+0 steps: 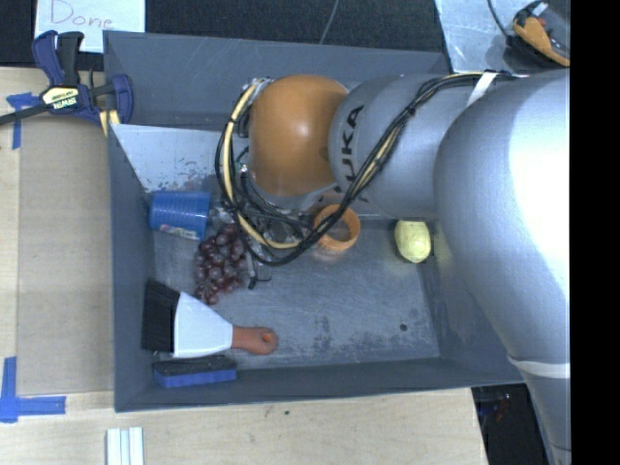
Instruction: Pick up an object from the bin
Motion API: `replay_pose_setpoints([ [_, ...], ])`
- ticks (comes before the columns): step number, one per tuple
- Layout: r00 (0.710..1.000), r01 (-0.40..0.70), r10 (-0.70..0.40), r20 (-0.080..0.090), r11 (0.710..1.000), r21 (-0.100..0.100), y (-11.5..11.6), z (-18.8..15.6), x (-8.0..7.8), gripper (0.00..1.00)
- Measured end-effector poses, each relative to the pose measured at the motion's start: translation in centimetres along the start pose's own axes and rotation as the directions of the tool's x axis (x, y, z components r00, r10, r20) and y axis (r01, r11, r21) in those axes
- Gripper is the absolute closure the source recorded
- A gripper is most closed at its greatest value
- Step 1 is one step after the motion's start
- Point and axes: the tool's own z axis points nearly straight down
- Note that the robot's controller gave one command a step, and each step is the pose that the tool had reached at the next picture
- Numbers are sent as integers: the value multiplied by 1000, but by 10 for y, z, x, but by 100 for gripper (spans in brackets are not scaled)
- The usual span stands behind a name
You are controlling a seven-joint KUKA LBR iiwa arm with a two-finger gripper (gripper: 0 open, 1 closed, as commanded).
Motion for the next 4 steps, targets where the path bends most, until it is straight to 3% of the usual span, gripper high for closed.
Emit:
replay_pose_setpoints([
  [1, 983, 185, -185, 17, 983, 6, -8, 6, -6, 0],
  [2, 1000, 0, 0, 7, 1000, 0, -1, -2, -1, 100],
  [4, 1000, 0, 0, 6, 1000, 0, -1, -9, -1, 100],
])
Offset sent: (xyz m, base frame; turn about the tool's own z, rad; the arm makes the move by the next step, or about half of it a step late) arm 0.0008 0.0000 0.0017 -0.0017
